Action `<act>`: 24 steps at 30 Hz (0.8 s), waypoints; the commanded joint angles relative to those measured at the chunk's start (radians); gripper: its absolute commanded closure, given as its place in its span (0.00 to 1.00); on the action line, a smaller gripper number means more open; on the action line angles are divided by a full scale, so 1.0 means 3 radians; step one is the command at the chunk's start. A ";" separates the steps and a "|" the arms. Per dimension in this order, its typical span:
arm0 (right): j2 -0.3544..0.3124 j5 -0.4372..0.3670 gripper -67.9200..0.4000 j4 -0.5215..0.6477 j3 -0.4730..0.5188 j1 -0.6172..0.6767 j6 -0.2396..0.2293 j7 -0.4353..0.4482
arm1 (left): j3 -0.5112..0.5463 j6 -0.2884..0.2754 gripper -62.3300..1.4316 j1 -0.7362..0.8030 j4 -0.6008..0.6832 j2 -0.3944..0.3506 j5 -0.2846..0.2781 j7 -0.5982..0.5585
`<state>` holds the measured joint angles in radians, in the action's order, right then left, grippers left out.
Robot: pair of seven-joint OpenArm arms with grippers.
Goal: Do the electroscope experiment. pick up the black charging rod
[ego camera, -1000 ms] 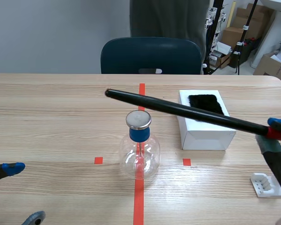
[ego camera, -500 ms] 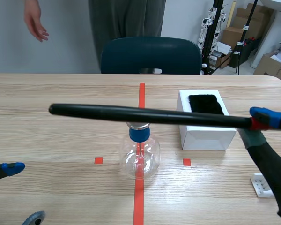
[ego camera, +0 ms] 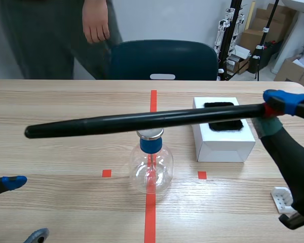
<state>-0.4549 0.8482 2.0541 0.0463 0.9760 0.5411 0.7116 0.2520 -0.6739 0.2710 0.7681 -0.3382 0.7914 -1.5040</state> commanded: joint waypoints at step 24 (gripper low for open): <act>-0.0006 0.0127 0.99 0.0038 0.0017 0.0003 0.0055 -0.0154 | 0.0022 0.0008 0.00 -0.0009 0.0045 -0.0022 -0.0046 -0.0166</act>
<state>-0.4549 0.8936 2.0541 0.0463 0.9764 0.5426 0.6716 0.2520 -0.6739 0.2710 0.7681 -0.3382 0.7914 -1.5040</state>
